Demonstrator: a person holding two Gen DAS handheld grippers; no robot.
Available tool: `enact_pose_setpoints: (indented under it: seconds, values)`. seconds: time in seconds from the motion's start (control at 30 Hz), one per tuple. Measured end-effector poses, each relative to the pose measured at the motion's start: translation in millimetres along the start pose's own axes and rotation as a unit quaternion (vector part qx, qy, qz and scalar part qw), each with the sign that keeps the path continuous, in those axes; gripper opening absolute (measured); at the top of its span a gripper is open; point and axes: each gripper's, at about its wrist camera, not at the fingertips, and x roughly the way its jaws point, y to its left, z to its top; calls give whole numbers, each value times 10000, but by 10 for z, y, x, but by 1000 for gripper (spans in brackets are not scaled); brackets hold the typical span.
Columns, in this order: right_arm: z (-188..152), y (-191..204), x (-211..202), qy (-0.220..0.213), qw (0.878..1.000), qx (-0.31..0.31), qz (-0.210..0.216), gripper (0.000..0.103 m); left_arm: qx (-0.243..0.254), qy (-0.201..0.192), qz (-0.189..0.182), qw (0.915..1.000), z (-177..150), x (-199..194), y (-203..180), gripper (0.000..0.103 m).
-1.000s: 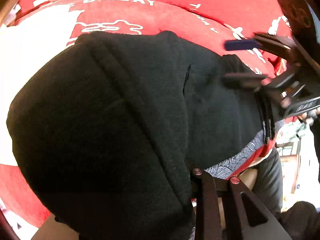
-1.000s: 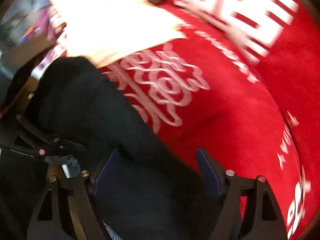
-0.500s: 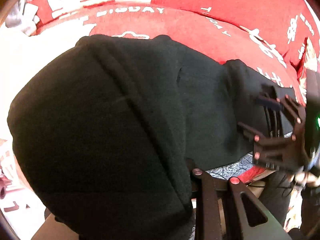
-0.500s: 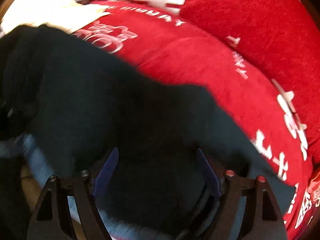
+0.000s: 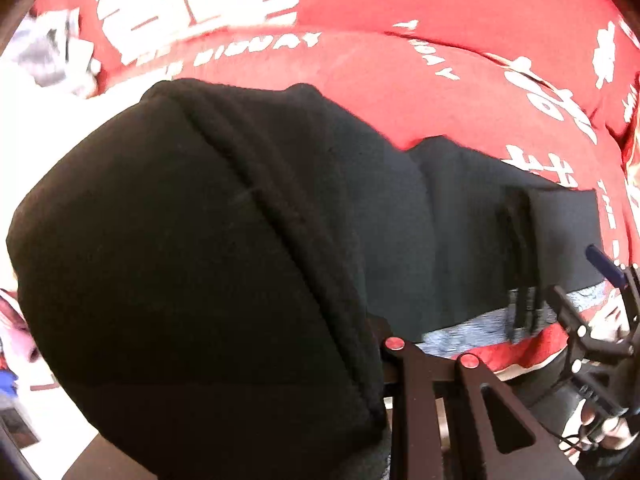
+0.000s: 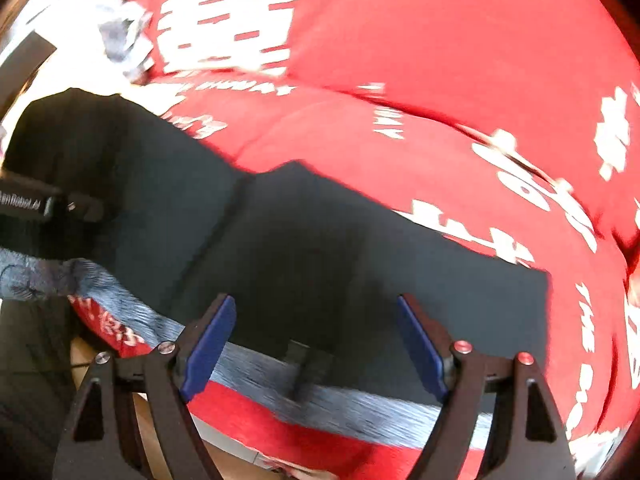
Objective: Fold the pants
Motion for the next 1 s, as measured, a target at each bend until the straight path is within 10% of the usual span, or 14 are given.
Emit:
enact_pose_setpoints:
  seconds: [0.33, 0.57, 1.0]
  values:
    - [-578, -1038, -45, 412, 9903, 957, -919, 84, 1225, -8, -704, 9900, 110, -312, -1642, 27]
    - [-756, -1325, -97, 420, 9866, 1345, -824, 84, 1715, 243, -996, 9798, 269, -250, -2535, 27]
    - [-1075, -1647, -274, 425, 9813, 1674, -845, 84, 1973, 925, -383, 9752, 508, 624, -3219, 38]
